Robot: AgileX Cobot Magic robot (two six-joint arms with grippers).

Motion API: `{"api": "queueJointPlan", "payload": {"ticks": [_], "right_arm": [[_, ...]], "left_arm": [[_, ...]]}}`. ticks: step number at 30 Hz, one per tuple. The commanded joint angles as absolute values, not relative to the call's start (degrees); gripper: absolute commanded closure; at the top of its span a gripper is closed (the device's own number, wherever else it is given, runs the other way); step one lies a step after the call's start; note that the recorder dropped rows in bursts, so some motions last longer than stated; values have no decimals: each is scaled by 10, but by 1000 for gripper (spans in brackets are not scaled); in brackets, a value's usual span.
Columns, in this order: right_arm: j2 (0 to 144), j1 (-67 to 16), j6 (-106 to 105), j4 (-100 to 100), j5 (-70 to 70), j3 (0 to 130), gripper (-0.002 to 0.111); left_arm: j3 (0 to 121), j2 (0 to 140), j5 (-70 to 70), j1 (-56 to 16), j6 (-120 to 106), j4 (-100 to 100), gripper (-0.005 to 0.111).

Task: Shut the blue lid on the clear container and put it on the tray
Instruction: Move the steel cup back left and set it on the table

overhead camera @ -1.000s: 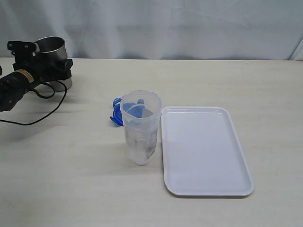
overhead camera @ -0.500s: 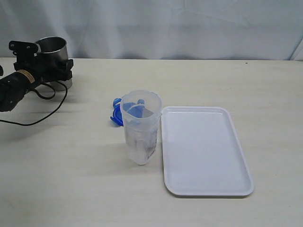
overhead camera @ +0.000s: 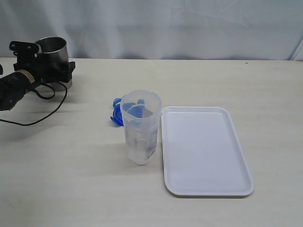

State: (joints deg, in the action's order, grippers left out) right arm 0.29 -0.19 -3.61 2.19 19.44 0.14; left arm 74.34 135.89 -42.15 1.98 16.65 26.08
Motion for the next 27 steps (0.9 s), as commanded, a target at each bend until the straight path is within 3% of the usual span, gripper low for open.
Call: {"api": "queueJointPlan", "payload": {"ticks": [1, 16, 27], "right_arm": [[0, 2, -36, 22, 195, 0, 104], [0, 2, -36, 22, 195, 0, 104], [0, 2, -36, 22, 195, 0, 104]], "left_arm": [[729, 1355, -417, 20, 172, 260, 18], [665, 1332, -451, 20, 165, 257, 18], [551, 1254, -494, 20, 118, 188, 18]]}}
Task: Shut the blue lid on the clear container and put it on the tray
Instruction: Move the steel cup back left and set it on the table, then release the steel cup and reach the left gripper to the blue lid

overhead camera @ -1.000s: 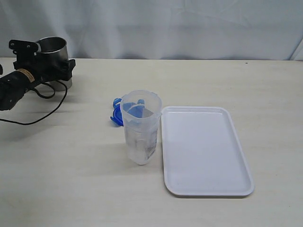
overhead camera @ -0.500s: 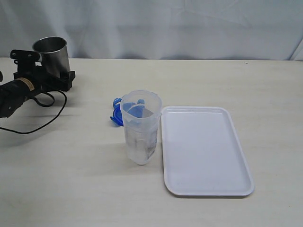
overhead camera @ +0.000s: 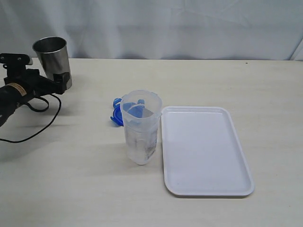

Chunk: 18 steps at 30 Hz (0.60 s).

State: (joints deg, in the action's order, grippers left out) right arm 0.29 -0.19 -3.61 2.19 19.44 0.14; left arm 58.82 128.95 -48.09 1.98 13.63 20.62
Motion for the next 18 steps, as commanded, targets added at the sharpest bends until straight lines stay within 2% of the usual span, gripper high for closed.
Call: {"api": "queueJointPlan", "payload": {"ticks": [1, 3, 5, 7, 12, 14, 15, 18], "right_arm": [[0, 2, -36, 22, 195, 0, 104], [0, 2, -36, 22, 195, 0, 104], [0, 2, -36, 22, 195, 0, 104], [0, 2, -36, 22, 195, 0, 104], [0, 2, -36, 22, 195, 0, 104], [0, 2, -36, 22, 195, 0, 104], [0, 2, -36, 22, 195, 0, 104], [0, 2, -36, 22, 195, 0, 104]], "left_arm": [[538, 1244, -494, 20, 118, 181, 18], [514, 1221, -494, 20, 118, 172, 20], [491, 1199, -491, 20, 116, 173, 28], [463, 1175, -484, 20, 114, 180, 43], [409, 1125, -468, 20, 173, 246, 89], [408, 1116, -457, 20, 245, 305, 102], [410, 1112, -457, 20, 286, 354, 107], [431, 1110, -459, 20, 420, 479, 107]]}}
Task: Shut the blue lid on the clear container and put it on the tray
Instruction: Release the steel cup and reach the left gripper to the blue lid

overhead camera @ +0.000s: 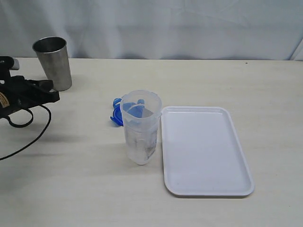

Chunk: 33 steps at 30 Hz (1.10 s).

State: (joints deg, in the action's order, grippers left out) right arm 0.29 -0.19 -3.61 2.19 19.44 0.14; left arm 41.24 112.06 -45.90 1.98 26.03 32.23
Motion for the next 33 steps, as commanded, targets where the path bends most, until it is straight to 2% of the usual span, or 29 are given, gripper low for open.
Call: {"api": "queueJointPlan", "payload": {"ticks": [1, 6, 10, 12, 14, 16, 18, 22, 33], "right_arm": [[0, 2, -36, 22, 195, 0, 104], [0, 2, -36, 22, 195, 0, 104], [0, 2, -36, 22, 195, 0, 104], [0, 2, -36, 22, 195, 0, 104], [0, 2, -36, 22, 195, 0, 104], [0, 2, -36, 22, 195, 0, 104], [0, 2, -36, 22, 195, 0, 104], [0, 2, -36, 22, 195, 0, 104], [0, 2, -36, 22, 195, 0, 104]], "left_arm": [[442, 1110, -458, 20, 461, 519, 107], [494, 1110, -459, 7, 674, 755, 107], [511, 1110, -441, -58, 641, 815, 105], [515, 1110, -378, -86, 628, 802, 94], [538, 1110, -304, -107, 628, 796, 71], [562, 1111, -277, -114, 646, 769, 63], [594, 1128, -276, -123, 647, 773, 67], [649, 1198, -287, -129, 654, 773, 68], [701, 1276, -324, -129, 633, 767, 68]]}}
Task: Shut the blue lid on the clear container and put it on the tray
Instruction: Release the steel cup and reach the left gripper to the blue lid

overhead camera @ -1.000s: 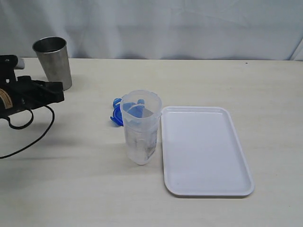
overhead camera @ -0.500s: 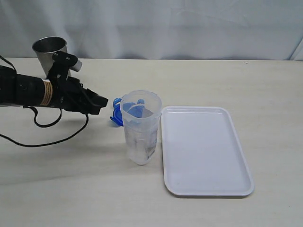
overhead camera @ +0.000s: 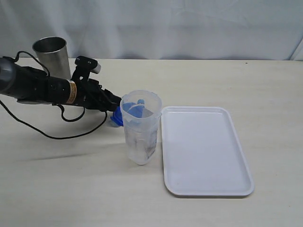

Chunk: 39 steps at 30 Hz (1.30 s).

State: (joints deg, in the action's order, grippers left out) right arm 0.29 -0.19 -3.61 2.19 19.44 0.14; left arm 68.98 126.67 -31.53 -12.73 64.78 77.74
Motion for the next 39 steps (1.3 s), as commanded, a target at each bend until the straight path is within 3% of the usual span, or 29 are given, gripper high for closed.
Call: {"api": "queueJointPlan", "payload": {"ticks": [1, 39], "right_arm": [[0, 2, -36, 22, 195, 0, 104], [0, 2, -36, 22, 195, 0, 104]], "left_arm": [[701, 1276, -324, -129, 623, 757, 68], [701, 1324, -336, -131, 506, 644, 68]]}}
